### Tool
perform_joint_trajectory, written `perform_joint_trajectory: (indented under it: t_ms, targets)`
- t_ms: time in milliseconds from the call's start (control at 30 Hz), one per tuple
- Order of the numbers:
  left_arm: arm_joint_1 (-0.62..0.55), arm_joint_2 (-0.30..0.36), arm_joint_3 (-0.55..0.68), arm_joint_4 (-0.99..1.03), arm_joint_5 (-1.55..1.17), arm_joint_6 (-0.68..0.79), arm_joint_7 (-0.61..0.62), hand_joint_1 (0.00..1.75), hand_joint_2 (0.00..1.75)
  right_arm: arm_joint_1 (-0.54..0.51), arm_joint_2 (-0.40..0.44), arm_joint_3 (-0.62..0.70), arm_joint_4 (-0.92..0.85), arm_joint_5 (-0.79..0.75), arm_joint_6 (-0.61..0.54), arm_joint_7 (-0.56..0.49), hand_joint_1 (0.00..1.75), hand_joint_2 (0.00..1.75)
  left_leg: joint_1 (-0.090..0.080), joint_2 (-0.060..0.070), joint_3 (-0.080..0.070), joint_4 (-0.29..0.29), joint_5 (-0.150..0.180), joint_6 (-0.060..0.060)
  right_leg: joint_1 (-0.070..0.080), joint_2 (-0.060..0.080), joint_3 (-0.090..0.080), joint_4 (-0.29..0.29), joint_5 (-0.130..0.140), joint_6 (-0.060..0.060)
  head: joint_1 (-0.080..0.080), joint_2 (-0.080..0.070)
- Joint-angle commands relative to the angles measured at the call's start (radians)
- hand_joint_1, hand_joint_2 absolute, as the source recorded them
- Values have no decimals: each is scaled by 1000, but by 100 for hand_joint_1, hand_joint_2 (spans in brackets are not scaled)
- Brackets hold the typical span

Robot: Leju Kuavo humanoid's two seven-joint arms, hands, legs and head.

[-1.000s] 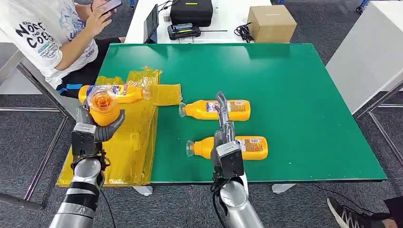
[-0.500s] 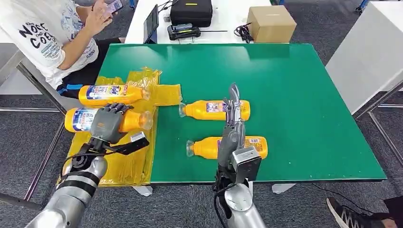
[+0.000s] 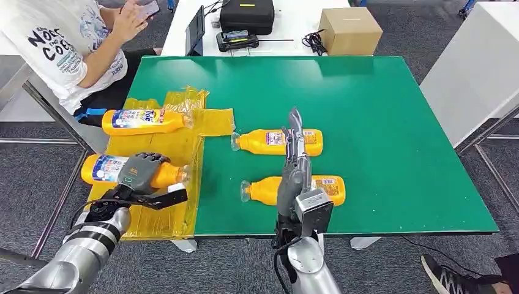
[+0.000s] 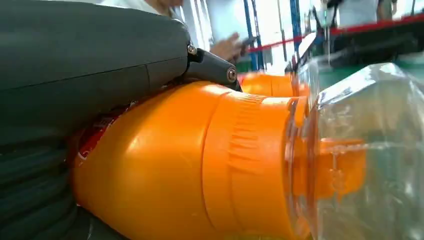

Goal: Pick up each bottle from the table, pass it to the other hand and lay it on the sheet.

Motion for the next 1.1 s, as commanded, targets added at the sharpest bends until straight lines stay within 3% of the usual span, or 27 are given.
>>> perform_joint_trajectory:
  t_ms: [33, 367, 400, 433, 533, 567, 600, 733, 1000, 1100]
  targets:
    - [-51, 6, -30, 98, 13, -58, -13, 175, 175, -36, -25, 14, 33, -7, 10, 14, 0, 0, 3, 1, 6, 0, -3, -2, 3, 0, 7, -1, -2, -3, 0, 0]
    - [-40, -5, -19, 134, 52, -198, -14, 175, 175, -41, -22, 3, 67, 4, 21, 37, 0, 0, 3, 2, 8, 0, -3, -2, 3, 2, 8, -2, -2, -3, 0, 0]
    - [-39, -6, -12, 135, 65, -213, -24, 91, 175, -42, -21, 2, 70, 4, 22, 37, 0, 0, 1, 1, 5, 0, -2, -1, 2, 1, 6, -1, -1, -2, 0, 0]
    - [-39, -6, -8, 140, 80, -247, -30, 30, 175, -43, -20, 1, 74, 5, 24, 39, 0, 0, 2, 2, 7, 0, -3, -2, 3, 1, 8, -2, -1, -2, 0, 0]
    - [-30, -3, 7, 138, 154, -367, -74, 0, 175, -48, -18, -6, 88, 6, 32, 44, 0, 0, 1, 2, 6, -1, -1, -1, 1, 2, 6, -1, -1, -1, 0, 0]
    - [-23, 3, 3, 135, 173, -398, -82, 0, 175, -51, -17, -8, 99, 3, 38, 47, 0, 0, 1, 3, 9, -2, -2, -1, 1, 3, 9, -2, -1, -2, 0, 0]
    - [-22, 6, 1, 139, 178, -411, -85, 0, 0, -53, -16, -8, 104, 3, 40, 48, 0, 0, 0, 3, 8, -2, -1, -1, 0, 3, 8, -2, 0, -1, 0, 0]
    - [-13, 26, 3, 139, 246, -505, -125, 0, 0, -64, -14, -7, 126, -4, 55, 50, 0, 0, 0, 4, 12, -3, -2, -1, 0, 4, 12, -2, 0, -2, 0, 0]
    - [-13, 26, 3, 139, 246, -505, -125, 0, 0, -64, -14, -7, 126, -4, 55, 50, 0, 0, 1, 2, 17, -3, -1, -2, 1, 4, 17, -3, 0, -3, 0, 0]
    - [1, 41, 6, 131, 313, -593, -162, 0, 0, -73, -13, -4, 149, -10, 66, 52, 0, 0, 2, 4, 18, -3, -1, -3, 2, 5, 18, -3, 1, -3, 0, 0]
